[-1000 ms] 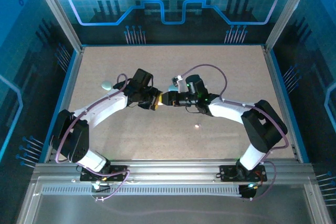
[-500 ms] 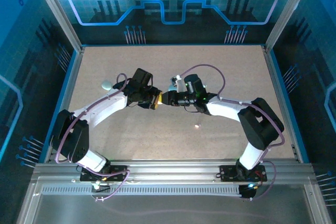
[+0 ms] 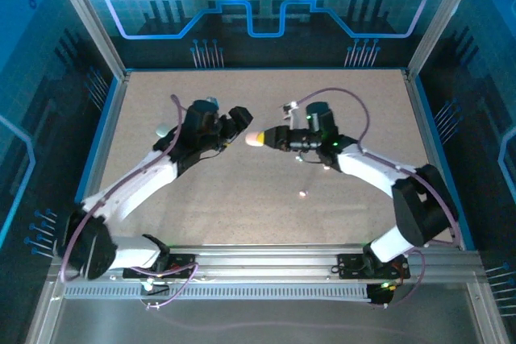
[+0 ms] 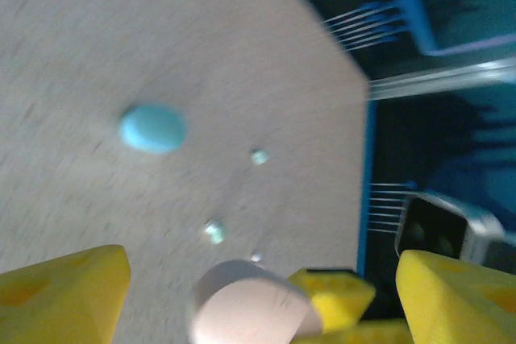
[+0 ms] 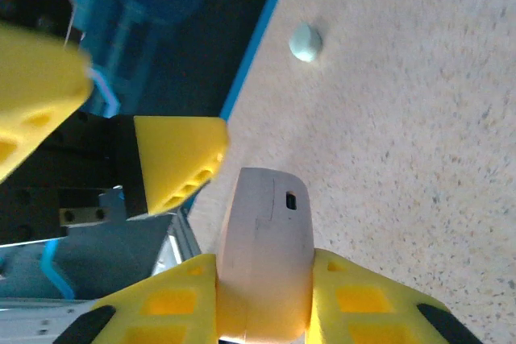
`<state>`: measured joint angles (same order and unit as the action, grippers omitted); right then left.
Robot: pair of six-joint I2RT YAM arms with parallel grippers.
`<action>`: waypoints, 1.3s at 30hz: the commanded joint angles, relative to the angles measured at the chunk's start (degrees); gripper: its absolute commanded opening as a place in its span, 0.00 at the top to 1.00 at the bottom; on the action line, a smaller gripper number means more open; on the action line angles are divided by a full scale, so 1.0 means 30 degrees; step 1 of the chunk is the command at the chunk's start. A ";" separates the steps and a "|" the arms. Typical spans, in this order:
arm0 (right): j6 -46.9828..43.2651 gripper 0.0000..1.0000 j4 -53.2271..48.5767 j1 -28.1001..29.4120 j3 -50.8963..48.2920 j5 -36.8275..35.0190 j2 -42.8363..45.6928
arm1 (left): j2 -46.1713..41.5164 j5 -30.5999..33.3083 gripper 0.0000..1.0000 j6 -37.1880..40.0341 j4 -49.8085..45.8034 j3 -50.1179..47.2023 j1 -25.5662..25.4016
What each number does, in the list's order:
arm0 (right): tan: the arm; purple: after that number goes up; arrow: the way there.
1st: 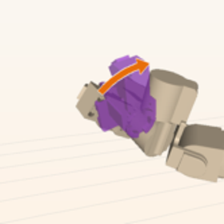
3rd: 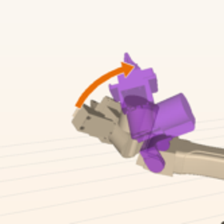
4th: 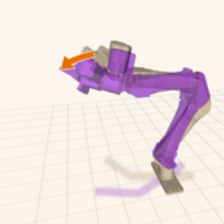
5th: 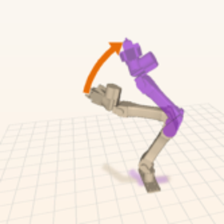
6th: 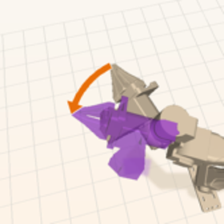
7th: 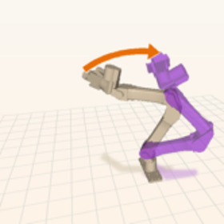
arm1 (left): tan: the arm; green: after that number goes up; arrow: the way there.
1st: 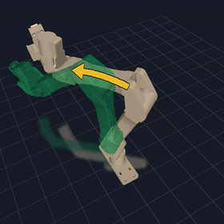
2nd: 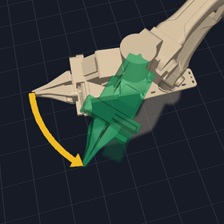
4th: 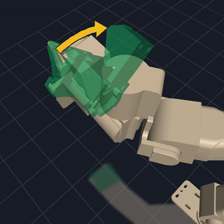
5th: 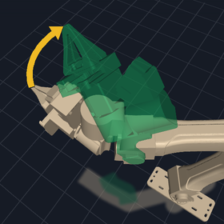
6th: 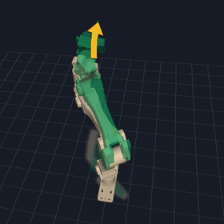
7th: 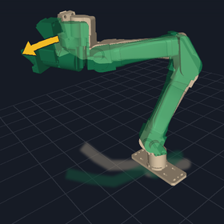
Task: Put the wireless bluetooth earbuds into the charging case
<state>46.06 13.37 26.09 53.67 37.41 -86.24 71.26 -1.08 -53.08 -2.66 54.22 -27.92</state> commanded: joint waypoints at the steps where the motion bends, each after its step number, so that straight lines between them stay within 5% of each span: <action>1: 0.0778 0.80 -0.0830 -0.1871 -0.0233 0.3701 0.1476 | -0.1818 -0.0811 0.17 0.9155 0.8543 -0.3236 -0.0079; 4: 0.1322 0.80 -0.1342 -0.3279 0.0151 0.6226 0.2231 | -0.2215 -0.4152 0.25 1.3877 1.3265 -0.5085 -0.0064; 9: 0.0861 0.80 -0.4729 -0.4381 0.2309 0.9406 0.2528 | -0.1182 -1.0684 0.27 2.0744 0.6780 -0.2131 -0.0393; 20: 0.1969 0.79 -0.5632 -0.4498 0.3336 1.1188 0.2143 | 0.0284 -1.0684 0.26 2.5837 0.7668 -0.1512 -0.1194; 27: 0.1725 0.79 -0.6101 -0.4309 0.3482 1.1262 0.2144 | 0.1066 -1.0149 0.27 2.4726 1.0320 -0.1443 -0.1480; 39: 0.1927 0.78 -0.5872 -0.3979 0.3471 1.1231 0.1851 | 0.1754 -1.0334 0.40 2.4526 0.9966 -0.0415 -0.2082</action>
<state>51.24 -4.08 13.58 62.61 69.52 -80.05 75.53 -30.94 19.86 26.04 50.74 -33.41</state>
